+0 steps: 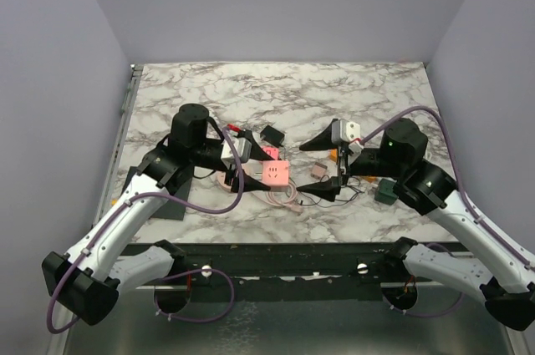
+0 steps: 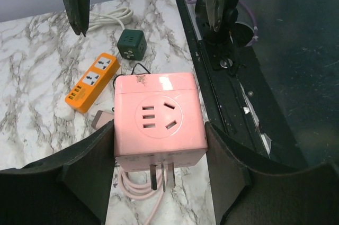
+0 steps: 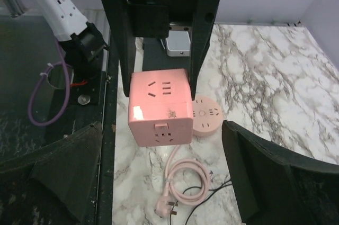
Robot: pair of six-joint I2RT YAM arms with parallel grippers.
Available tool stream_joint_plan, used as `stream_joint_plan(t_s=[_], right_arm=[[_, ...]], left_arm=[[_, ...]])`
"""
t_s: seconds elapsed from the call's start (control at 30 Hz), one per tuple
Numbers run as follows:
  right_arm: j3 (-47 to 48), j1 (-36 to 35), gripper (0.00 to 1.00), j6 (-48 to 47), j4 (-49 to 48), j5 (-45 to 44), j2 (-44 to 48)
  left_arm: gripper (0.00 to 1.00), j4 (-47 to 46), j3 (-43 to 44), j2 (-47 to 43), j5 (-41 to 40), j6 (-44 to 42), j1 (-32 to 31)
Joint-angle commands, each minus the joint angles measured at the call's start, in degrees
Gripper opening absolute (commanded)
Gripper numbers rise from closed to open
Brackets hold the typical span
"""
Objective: Insert the plug
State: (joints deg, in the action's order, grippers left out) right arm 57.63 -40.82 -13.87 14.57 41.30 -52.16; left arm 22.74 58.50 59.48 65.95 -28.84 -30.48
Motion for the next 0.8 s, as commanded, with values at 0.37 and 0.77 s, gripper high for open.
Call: stream_joint_plan(t_s=[0.37,0.77], right_arm=[[-3.4,-0.3,1.00,4.0,-10.0,5.3,-3.8],[-7.3,-0.7,1.00,6.1,-17.8,4.6,-4.7]], left_arm=[[0.00,-1.5,3.5,-1.3,6.2,-4.4,0.2],[0.00,-1.5,4.9,0.2,5.9,-4.8,0.2]])
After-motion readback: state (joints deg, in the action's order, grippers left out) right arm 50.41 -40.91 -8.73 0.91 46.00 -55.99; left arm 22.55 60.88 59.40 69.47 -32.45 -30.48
